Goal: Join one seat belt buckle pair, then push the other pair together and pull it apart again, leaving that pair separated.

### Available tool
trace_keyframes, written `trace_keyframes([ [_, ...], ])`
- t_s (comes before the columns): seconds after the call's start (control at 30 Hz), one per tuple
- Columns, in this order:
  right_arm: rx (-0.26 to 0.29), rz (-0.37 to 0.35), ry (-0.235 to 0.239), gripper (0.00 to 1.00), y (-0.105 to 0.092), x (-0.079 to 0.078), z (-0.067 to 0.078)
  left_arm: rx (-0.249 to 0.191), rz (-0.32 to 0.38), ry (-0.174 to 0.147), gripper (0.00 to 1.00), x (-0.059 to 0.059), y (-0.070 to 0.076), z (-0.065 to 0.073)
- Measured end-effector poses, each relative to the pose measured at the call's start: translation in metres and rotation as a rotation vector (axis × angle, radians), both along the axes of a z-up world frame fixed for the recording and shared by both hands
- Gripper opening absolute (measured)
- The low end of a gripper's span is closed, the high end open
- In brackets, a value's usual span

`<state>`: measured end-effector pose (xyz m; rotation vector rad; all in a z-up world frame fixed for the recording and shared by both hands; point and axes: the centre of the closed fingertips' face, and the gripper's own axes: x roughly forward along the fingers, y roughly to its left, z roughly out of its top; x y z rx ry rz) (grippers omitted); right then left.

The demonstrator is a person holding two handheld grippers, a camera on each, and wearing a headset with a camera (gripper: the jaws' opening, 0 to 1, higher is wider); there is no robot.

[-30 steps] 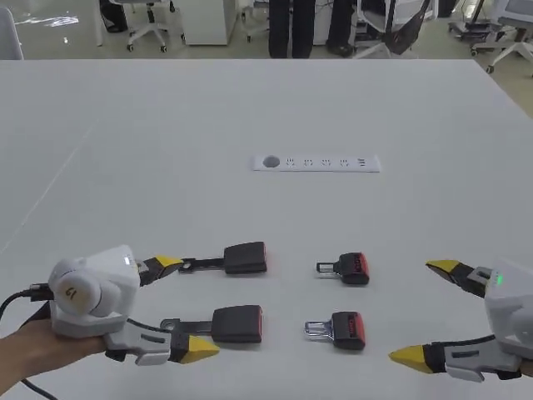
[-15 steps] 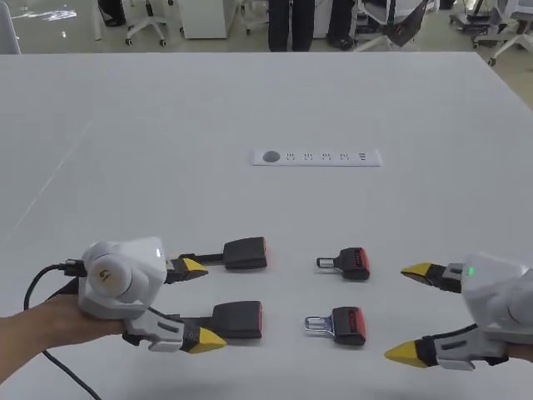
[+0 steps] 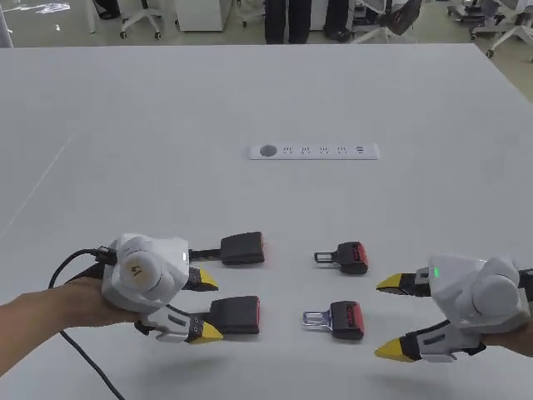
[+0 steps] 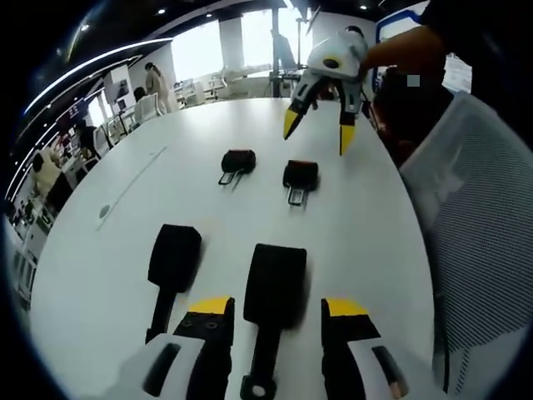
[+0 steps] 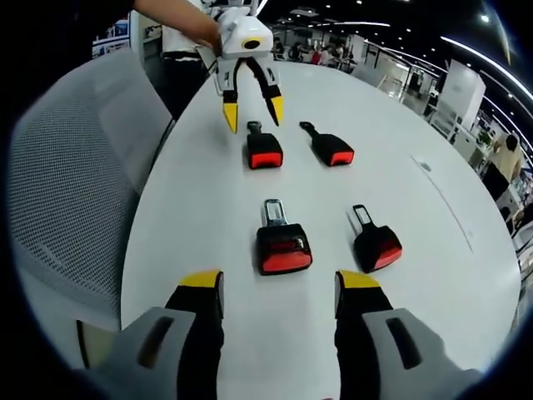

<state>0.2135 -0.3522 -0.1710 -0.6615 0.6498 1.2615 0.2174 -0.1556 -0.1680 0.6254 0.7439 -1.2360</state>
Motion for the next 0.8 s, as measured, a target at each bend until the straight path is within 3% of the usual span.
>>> trace_keyframes([
  [0.2, -0.029, 0.036, 0.004, 0.43, 0.005, 0.0, -0.009, 0.051, -0.048, 0.006, 0.38, 0.001, 0.002, -0.012],
  [0.37, -0.051, 0.058, 0.011, 0.39, 0.007, 0.005, -0.02, 0.069, -0.066, 0.009, 0.37, 0.005, 0.001, -0.017],
  [0.8, -0.078, 0.073, 0.038, 0.36, 0.013, 0.013, -0.033, 0.117, -0.105, 0.013, 0.32, 0.008, 0.001, -0.025],
])
